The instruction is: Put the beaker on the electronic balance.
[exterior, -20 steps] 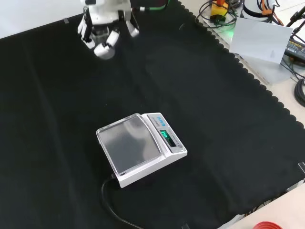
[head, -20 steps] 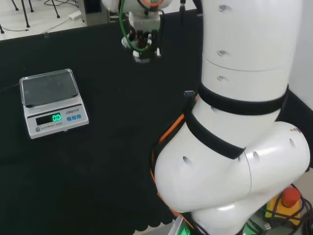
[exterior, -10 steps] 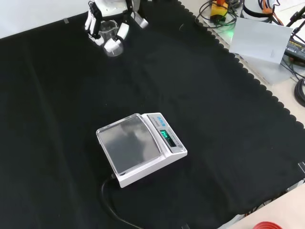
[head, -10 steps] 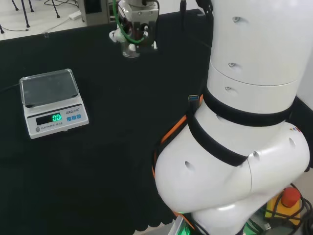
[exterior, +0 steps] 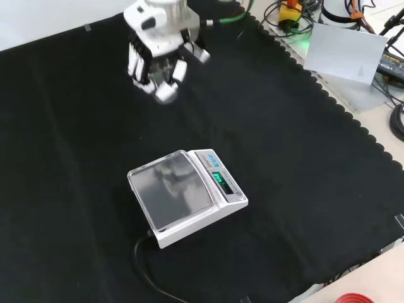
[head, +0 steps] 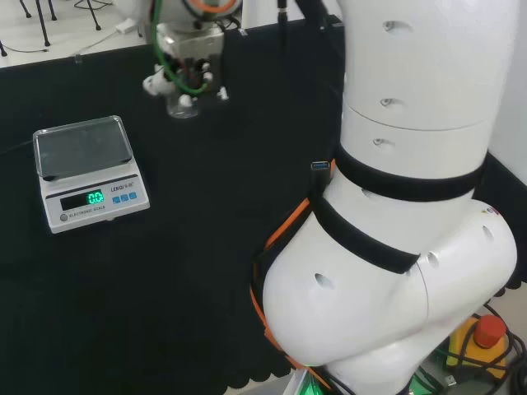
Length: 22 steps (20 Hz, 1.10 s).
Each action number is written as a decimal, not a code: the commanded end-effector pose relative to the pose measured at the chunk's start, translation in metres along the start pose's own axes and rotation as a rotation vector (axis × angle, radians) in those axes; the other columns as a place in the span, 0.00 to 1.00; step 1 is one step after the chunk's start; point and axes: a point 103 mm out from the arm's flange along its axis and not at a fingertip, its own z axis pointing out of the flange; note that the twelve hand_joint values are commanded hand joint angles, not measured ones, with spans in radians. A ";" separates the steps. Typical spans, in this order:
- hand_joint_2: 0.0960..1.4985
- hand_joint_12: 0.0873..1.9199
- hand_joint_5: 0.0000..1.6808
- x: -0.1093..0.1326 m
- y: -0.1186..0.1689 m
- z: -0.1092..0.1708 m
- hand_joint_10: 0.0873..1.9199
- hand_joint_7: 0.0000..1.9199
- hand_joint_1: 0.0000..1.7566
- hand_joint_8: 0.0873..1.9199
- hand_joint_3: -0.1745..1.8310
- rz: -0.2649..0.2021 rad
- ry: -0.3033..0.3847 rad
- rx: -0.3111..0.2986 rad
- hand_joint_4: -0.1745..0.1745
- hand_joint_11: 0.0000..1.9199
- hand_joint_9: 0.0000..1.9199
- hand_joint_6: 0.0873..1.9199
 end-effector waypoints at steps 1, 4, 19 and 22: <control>0.43 0.37 0.72 0.063 0.013 0.019 0.31 0.52 0.68 0.59 0.39 -0.041 0.010 0.008 0.11 0.71 0.66 0.37; 0.43 0.37 0.72 0.079 0.020 0.021 0.31 0.52 0.68 0.59 0.39 -0.057 0.007 0.010 0.11 0.71 0.66 0.37; 0.43 0.37 0.72 0.132 0.052 0.036 0.31 0.52 0.68 0.59 0.40 -0.122 -0.017 0.026 0.12 0.71 0.66 0.37; 0.43 0.37 0.72 0.135 0.052 0.049 0.31 0.52 0.68 0.59 0.40 -0.122 0.029 0.029 0.12 0.71 0.66 0.37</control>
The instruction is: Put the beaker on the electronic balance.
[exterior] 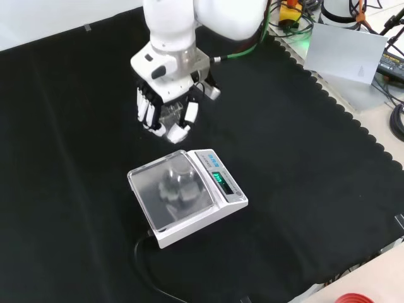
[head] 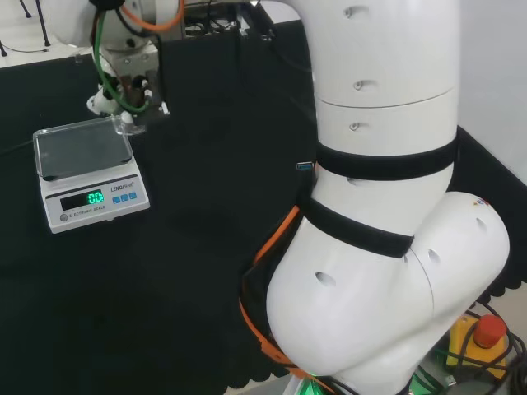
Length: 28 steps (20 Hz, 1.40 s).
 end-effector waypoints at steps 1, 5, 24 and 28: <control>0.43 0.37 0.72 0.045 0.026 0.019 0.31 0.52 0.68 0.59 0.40 -0.053 0.043 -0.009 0.12 0.71 0.66 0.37; 0.43 0.36 0.70 0.048 0.041 0.004 0.32 0.56 0.71 0.52 0.42 -0.058 0.079 -0.013 0.56 0.71 0.66 0.41; 0.41 0.36 0.72 0.083 0.055 0.054 0.32 0.52 0.68 0.59 0.43 -0.082 0.036 0.042 0.10 0.71 0.66 0.39; 0.41 0.36 0.72 0.090 0.060 0.063 0.32 0.52 0.68 0.59 0.43 -0.089 0.028 0.071 0.10 0.71 0.66 0.39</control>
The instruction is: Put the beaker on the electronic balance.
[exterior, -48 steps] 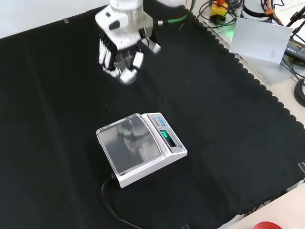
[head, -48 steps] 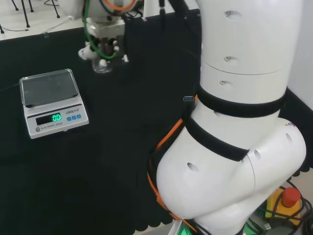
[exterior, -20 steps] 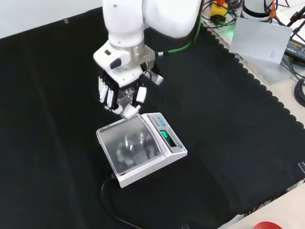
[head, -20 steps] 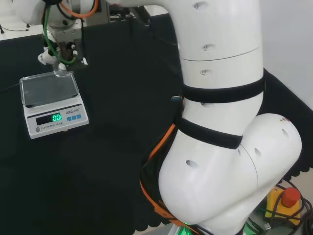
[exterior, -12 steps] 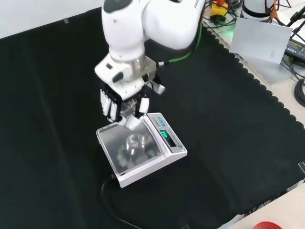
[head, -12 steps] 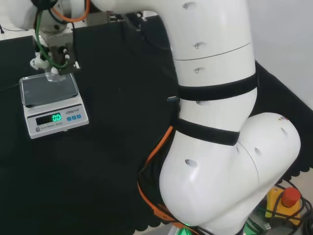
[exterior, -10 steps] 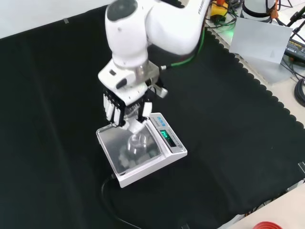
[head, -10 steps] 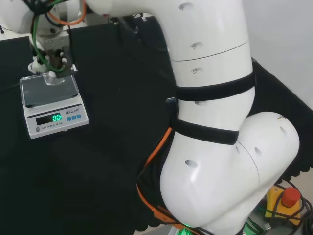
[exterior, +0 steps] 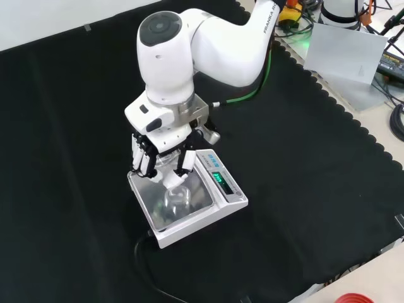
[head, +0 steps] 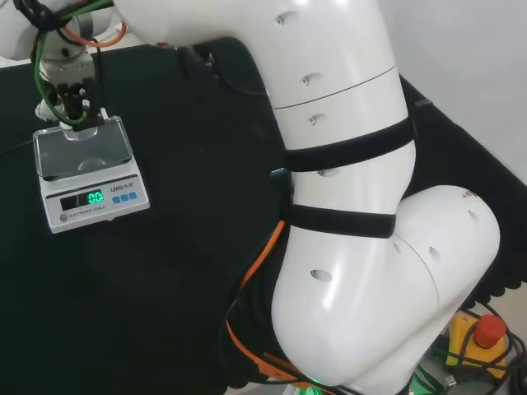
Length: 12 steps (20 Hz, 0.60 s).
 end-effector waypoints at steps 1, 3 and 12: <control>0.41 0.36 0.72 0.009 -0.002 0.039 0.32 0.52 0.68 0.59 0.43 -0.104 0.042 0.067 0.10 0.71 0.66 0.39; 0.41 0.36 0.72 0.010 0.000 0.047 0.32 0.52 0.68 0.59 0.43 -0.111 0.044 0.070 0.10 0.71 0.66 0.39; 0.41 0.36 0.71 -0.001 -0.005 0.055 0.32 0.52 0.67 0.59 0.42 -0.129 0.036 0.078 0.27 0.70 0.65 0.39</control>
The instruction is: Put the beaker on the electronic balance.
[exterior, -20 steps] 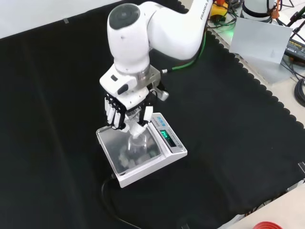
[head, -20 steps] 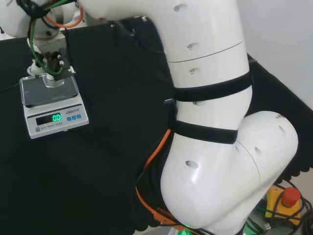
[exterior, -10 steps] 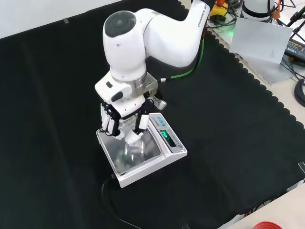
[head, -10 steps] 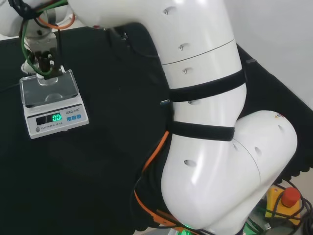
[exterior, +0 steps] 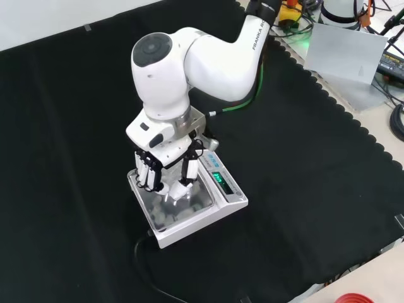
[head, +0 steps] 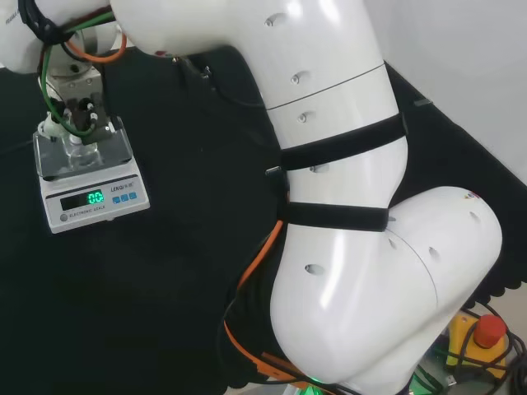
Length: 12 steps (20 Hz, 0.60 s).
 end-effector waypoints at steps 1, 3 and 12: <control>0.43 0.38 0.70 0.002 -0.008 0.021 0.31 0.51 0.65 0.59 0.41 -0.012 -0.003 0.045 0.49 0.68 0.65 0.40; 0.41 0.44 0.64 0.012 -0.007 0.017 0.30 0.48 0.61 0.58 0.40 -0.014 0.014 0.070 0.69 0.60 0.63 0.44; 0.33 0.73 0.18 0.007 -0.016 -0.026 0.37 0.25 0.41 0.45 0.35 -0.020 0.056 0.075 0.49 0.19 0.32 0.32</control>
